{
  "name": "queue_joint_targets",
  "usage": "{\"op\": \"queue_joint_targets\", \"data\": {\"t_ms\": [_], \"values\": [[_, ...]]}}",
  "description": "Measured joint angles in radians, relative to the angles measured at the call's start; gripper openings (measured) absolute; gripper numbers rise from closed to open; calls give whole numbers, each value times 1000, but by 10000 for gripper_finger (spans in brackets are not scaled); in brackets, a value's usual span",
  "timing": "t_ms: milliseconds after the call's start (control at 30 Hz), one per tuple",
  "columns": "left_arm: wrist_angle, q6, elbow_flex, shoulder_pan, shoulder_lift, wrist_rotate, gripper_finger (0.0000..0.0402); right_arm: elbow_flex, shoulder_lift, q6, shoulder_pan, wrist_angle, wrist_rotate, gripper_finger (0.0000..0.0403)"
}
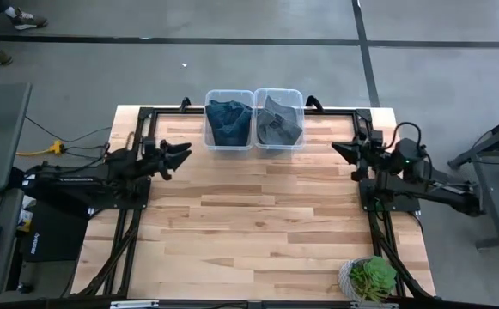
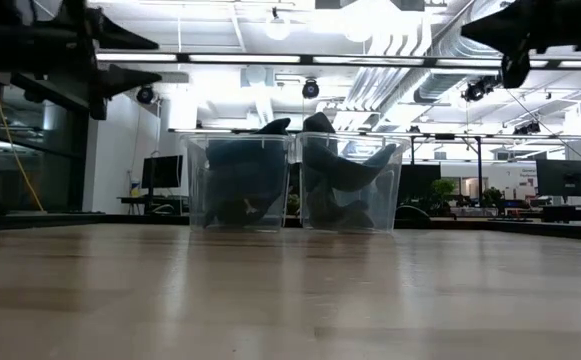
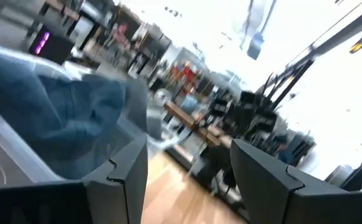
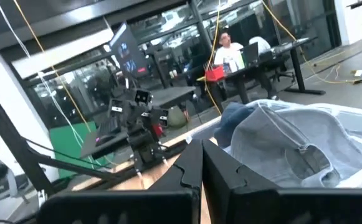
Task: Pick & Place hat
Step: Return to Home Position
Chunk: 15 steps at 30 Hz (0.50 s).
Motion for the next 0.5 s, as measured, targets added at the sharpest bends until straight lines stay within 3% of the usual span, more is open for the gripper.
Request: {"op": "queue_joint_targets", "data": {"t_ms": [300,500], "values": [[-7,49,-104,0,-268,-20,192,0,-124,10,0,-71,9,0],[-85,64,-105,0,-257,-22,192,-22,-168,37,0,-90,-7,0]]}}
